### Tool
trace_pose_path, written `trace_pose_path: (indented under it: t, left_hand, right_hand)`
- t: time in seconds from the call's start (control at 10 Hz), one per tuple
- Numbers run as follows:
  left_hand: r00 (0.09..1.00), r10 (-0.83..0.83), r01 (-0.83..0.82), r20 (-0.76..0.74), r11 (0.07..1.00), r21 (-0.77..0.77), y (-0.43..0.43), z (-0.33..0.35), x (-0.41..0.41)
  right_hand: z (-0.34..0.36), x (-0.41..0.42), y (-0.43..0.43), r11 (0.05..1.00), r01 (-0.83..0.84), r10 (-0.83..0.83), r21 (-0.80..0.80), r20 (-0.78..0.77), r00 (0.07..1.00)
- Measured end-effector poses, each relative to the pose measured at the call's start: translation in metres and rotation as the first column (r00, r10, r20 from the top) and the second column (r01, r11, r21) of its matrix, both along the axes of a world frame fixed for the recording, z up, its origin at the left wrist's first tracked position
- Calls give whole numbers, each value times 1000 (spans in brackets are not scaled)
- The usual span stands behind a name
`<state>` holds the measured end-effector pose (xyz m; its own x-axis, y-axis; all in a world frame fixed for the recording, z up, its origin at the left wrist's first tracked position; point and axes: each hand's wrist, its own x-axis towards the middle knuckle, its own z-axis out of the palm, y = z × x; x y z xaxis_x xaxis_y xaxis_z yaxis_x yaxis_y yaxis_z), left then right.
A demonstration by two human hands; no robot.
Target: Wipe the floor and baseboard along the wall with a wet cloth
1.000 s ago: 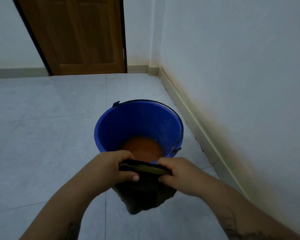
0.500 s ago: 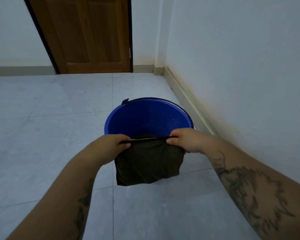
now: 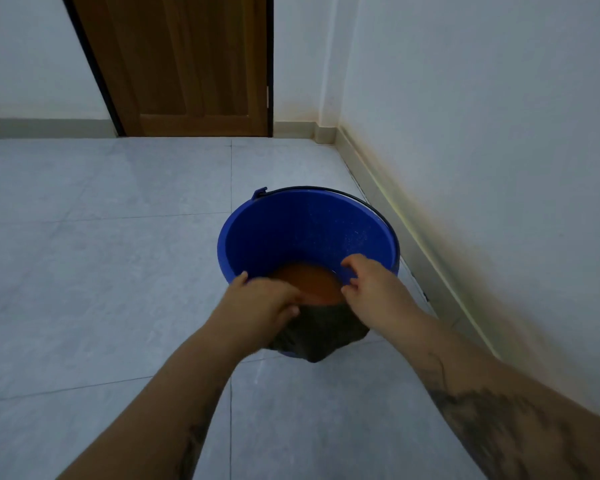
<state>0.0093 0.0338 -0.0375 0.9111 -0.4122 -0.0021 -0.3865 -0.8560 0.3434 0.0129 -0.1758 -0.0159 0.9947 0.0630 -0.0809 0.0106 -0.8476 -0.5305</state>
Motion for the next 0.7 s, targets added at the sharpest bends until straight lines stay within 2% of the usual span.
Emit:
trace_pose_path:
  t: [0.1,0.2,0.3,0.4,0.5,0.6,0.7]
  left_hand:
    - [985,-95,100,-142,995,28,1,-16,-5]
    - [992,-99,107,-78,988,114,5,-28,-5]
    - [992,-100,111,-78,982,156,2,-29,3]
    - [981,-101,140,-167,959,245,-3,-20,17]
    - [962,-95,164,-256,951,263,-5,-14,22]
    - [963,-37,103,-268,966,236,-9,0,18]
    - [972,33,30,-234,965,262,-19,42,5]
  right_hand:
    - [-11,-28,0,943,-277,277,-184,-26,960]
    - [-32,-33,-13,814,-336,399,-474,36,916]
    - [-34,-25,-18,761,-326,417,-561,40,908]
    - [-29,-12,-21,803,-339,386,-490,-7,923]
    - [-28,-8,-24,820,-373,381,-434,-72,922]
    - [-15,-5,-32,813,-411,386,-412,-147,911]
    - [30,-9,-45,870,-384,336,-309,-197,921]
